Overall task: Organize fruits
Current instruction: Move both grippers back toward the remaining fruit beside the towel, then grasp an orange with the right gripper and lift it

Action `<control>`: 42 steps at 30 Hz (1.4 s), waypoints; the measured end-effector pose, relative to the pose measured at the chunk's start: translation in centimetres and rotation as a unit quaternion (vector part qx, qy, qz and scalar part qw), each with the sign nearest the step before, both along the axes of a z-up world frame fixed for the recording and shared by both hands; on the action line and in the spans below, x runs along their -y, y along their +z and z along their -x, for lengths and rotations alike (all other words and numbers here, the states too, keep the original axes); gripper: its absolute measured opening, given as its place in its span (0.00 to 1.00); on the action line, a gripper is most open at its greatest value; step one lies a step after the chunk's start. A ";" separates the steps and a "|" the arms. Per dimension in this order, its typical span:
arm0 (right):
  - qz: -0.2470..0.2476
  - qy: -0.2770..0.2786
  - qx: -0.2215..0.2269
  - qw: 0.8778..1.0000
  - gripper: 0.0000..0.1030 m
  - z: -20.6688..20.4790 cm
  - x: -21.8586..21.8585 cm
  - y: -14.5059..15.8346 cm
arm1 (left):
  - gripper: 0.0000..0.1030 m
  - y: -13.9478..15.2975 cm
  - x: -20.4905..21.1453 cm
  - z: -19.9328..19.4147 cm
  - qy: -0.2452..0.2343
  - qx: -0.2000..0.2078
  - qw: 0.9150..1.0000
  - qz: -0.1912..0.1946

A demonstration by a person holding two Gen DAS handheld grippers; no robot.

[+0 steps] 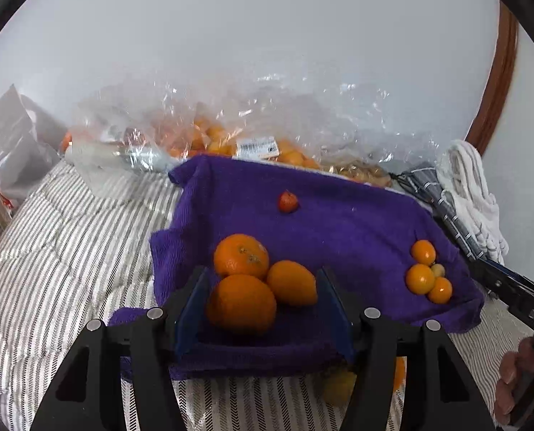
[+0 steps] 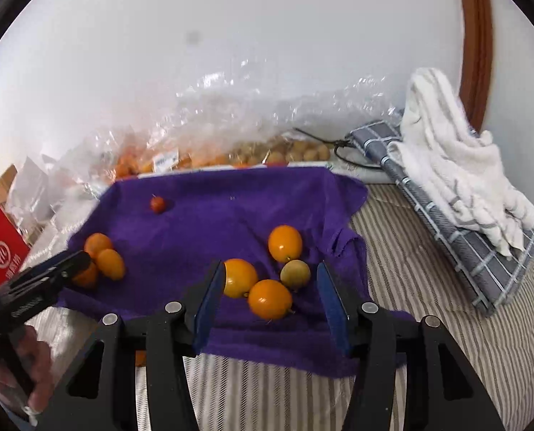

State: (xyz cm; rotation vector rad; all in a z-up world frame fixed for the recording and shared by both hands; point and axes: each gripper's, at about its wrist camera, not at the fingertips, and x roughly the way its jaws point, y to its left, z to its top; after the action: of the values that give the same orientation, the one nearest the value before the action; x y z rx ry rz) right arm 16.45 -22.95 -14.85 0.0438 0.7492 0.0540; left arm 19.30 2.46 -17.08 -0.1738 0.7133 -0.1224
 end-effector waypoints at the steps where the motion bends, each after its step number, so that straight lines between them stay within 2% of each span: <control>1: 0.000 -0.003 0.002 1.000 0.51 0.3 -0.1 0.2 | 0.57 0.2 0.1 0.1 0.000 0.005 1.000 -0.003; 5: -0.001 -0.019 0.009 1.000 0.51 2.1 -0.2 0.9 | 0.57 0.7 0.6 0.8 -0.017 0.016 1.000 -0.005; 12: -0.010 -0.021 -0.023 0.999 0.51 4.2 -1.1 0.1 | 0.57 1.1 1.4 2.4 -0.030 0.031 0.999 -0.015; 20: -0.002 0.004 -0.039 0.999 0.51 6.0 -3.2 -0.7 | 0.57 1.8 0.8 4.0 -0.032 0.006 0.999 -0.027; 31: -0.002 0.011 -0.047 0.999 0.54 7.5 -4.6 -1.3 | 0.57 1.0 -2.7 8.5 -0.049 -0.035 0.995 -0.079; 33: 0.001 0.012 -0.050 0.999 0.54 7.6 -5.0 -1.6 | 0.61 0.7 -3.4 9.3 -0.041 -0.040 0.994 -0.091; 39: -0.003 0.030 -0.066 0.997 0.54 7.3 -6.6 -2.4 | 0.61 -0.3 -5.4 10.1 -0.039 -0.049 0.994 -0.089; 42: 0.008 0.039 -0.069 0.997 0.54 7.1 -7.5 -2.7 | 0.61 -1.0 -6.4 9.6 -0.035 -0.075 0.995 -0.060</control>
State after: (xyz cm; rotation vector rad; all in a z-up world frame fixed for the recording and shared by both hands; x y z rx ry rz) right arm 9.37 -15.46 -17.51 0.0032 0.8888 0.1197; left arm 9.73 8.86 -18.08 -0.0436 0.8739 -0.1349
